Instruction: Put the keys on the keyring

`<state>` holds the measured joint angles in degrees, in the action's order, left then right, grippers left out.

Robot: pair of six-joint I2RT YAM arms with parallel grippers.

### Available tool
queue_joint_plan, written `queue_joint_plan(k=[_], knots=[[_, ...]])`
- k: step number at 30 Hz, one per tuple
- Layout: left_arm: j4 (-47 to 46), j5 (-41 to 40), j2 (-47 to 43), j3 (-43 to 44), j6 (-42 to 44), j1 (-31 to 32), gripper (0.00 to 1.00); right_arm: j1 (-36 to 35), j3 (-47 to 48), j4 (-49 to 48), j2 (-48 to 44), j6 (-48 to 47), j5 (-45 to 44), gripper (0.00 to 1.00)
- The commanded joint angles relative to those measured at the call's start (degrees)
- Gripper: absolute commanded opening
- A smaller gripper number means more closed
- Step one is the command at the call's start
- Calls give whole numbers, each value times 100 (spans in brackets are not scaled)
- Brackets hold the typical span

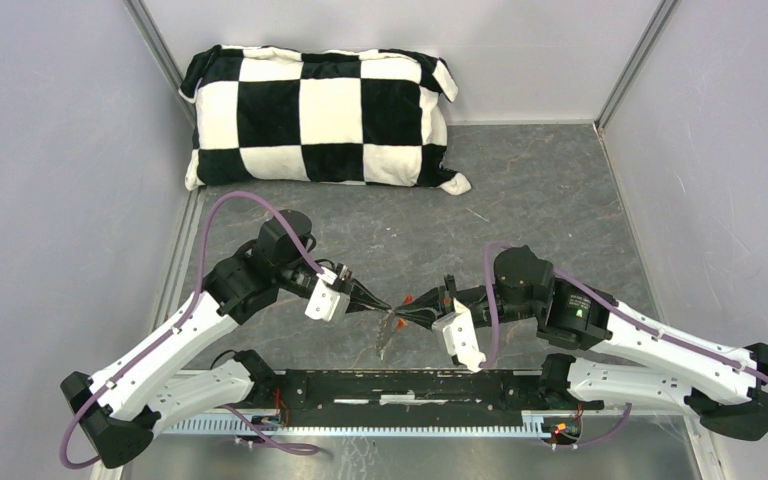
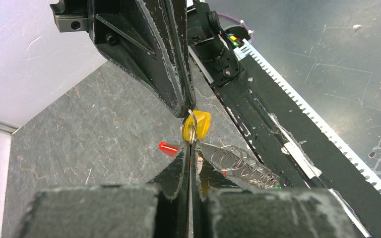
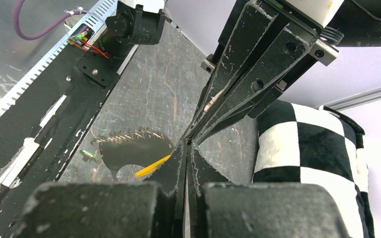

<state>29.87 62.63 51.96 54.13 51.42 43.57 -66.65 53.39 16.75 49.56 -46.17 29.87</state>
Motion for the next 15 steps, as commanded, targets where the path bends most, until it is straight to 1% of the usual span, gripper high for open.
queue_joint_plan(k=[1, 7, 15], knots=[[-174, 17, 23, 31, -96, -15, 2, -24, 40, -403, 39, -15, 149, 1], [-174, 62, 38, 62, -89, -15, 2, -19, 10, -375, 81, -67, 36, 1], [-232, 164, 44, 106, -150, -15, 2, -22, -52, -527, 275, 182, -516, 1]])
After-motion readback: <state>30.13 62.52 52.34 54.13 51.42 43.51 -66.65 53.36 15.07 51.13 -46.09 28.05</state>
